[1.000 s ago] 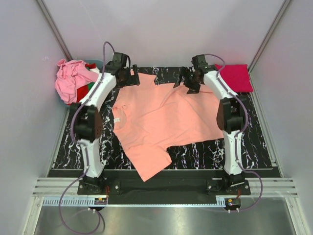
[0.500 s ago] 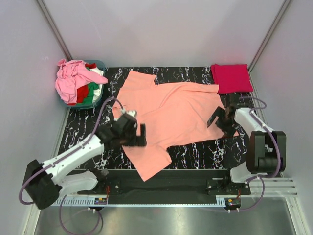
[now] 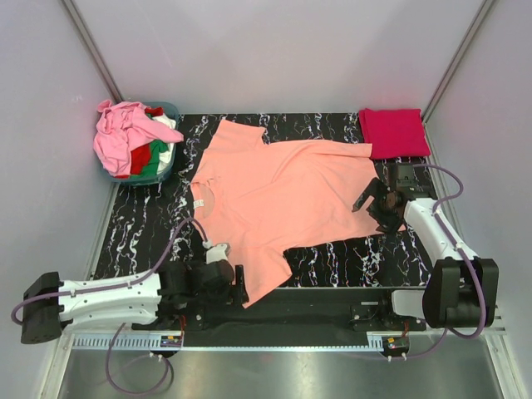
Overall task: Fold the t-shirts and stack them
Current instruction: Fold the tshirt
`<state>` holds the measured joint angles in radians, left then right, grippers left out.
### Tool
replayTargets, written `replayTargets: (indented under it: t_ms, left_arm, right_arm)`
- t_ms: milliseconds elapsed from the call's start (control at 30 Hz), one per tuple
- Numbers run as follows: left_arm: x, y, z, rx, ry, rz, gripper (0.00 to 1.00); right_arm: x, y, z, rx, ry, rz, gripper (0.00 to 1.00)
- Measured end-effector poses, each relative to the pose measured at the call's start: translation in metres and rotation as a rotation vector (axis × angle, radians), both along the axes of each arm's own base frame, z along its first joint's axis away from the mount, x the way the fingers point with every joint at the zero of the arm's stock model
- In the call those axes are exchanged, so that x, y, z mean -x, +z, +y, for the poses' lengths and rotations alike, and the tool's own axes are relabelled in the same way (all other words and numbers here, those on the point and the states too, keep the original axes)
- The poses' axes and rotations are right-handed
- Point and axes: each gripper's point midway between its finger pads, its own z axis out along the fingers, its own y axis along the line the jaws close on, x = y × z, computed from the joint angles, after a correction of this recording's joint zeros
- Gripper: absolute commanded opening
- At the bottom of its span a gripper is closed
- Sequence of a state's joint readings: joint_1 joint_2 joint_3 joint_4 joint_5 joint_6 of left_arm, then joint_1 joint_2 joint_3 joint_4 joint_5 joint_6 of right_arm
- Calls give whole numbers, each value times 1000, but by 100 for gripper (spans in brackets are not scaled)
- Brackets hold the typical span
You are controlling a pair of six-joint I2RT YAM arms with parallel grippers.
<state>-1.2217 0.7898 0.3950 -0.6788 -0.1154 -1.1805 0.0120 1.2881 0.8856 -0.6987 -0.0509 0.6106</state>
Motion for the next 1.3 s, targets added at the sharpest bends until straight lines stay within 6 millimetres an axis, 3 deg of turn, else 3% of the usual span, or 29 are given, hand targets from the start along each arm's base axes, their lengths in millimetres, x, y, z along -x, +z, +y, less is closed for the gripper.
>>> replayTargets:
  t_ms: [233,367,467,600,633,700,733,767,867,933,1100,1200,1300]
  left_arm:
    - [-2,-12,-19,61,37,-35,89]
    - [-5,-18,-29,102,62,-39,82]
    - [-5,-17,-36,131,68,-38,70]
    - [-4,-17,-44,154,68,-33,50]
    - [-3,-17,-46,160,69,-31,36]
    - [-2,-16,-48,168,66,-26,23]
    - [-1,-16,-48,167,65,-24,9]
    - [-1,-16,-47,165,68,-23,2]
    - [-2,-11,-35,124,75,-37,0]
    - [-6,5,-30,128,96,-64,0]
    - [-23,49,-19,196,161,-157,0]
    - [-26,48,-6,162,180,-176,0]
    - [-24,40,5,107,182,-174,0]
  right_arm:
    - [5,-5,4,-18,10,18,100]
    - [6,-7,4,-16,14,20,100]
    - [6,-7,3,-12,17,19,100]
    - [9,-10,2,-9,14,24,100]
    - [9,-11,3,-12,14,25,100]
    - [10,-13,3,-16,11,22,100]
    - [11,-14,3,-19,5,20,100]
    - [13,-14,3,-21,-1,19,100]
    - [21,-9,0,-21,-49,-13,100]
    - [26,-3,-9,-19,-110,-54,99]
    - [39,7,-52,13,-334,-140,90]
    - [40,-2,-78,9,-451,-116,89]
    - [41,-27,-95,-14,-528,-37,85]
